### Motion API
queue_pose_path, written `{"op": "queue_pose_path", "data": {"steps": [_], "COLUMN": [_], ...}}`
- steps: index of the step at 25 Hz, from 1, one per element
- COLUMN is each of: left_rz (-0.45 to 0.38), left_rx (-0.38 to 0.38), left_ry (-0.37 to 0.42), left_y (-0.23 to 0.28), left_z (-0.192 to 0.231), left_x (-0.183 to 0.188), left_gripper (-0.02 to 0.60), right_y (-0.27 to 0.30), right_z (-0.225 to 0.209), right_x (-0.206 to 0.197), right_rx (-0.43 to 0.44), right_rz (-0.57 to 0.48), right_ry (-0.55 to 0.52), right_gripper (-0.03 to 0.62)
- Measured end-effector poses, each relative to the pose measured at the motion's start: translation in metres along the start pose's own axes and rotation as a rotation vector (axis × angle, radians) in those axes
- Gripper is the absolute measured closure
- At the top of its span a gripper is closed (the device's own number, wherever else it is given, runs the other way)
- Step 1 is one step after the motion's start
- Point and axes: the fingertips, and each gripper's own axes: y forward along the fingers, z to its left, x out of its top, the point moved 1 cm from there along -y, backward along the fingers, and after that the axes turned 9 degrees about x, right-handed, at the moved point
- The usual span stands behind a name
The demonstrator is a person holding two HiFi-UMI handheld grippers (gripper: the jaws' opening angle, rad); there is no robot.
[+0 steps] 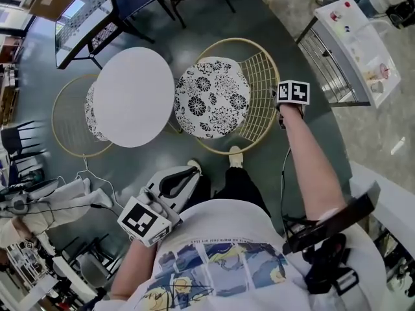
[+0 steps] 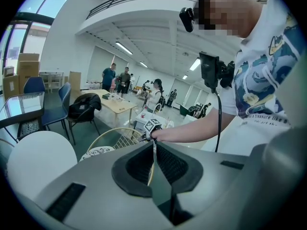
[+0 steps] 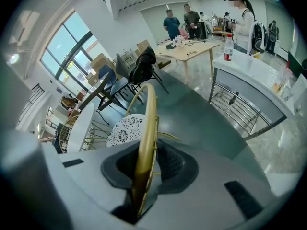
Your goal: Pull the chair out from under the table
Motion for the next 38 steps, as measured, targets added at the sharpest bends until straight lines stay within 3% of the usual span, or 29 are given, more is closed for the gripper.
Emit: {"op": "queue_pose_path", "data": {"steps": [8,15,20,27,33,38], "left_rz": [0.019,0.026,0.035,0.054,0.071,0.08], "left_rx": [-0.018,-0.06,-0.075,-0.12,-0.153,-0.168], "left_ry": [0.013,0.031,0.049,0.068,0.098,0.104], "left_y": [0.015,0.011,0.033,0.035,0.064,0.065], "left_z": [-0.024,-0.002,-0.059,-0.028,-0.082,-0.072], "left_x": [0.003,0.004,0.016,0.012,0.018,0.017], "left_gripper": [0.571,0.571,0.571,0.571,0.571,0.571], "right_y": [-0.046,-0.067,-0.136,-0.138,-0.197,-0.207], "right_z": [-0.067,-0.099,-0.168,-0.188,-0.259,-0.272], "right_x": [0.01,0.011,-0.002,-0.006,-0.026,-0.03], "right_rx": [-0.075,-0.141,-0.173,-0.207,-0.23,-0.256], "right_rz": [-0.029,-0.107,-0.148,-0.173,-0.202,-0.211], "right_ry": [0.015,0.125,0.178,0.219,0.248,0.268], "right_gripper": [0.546,0.551,0.553,0.553,0.553,0.554]}}
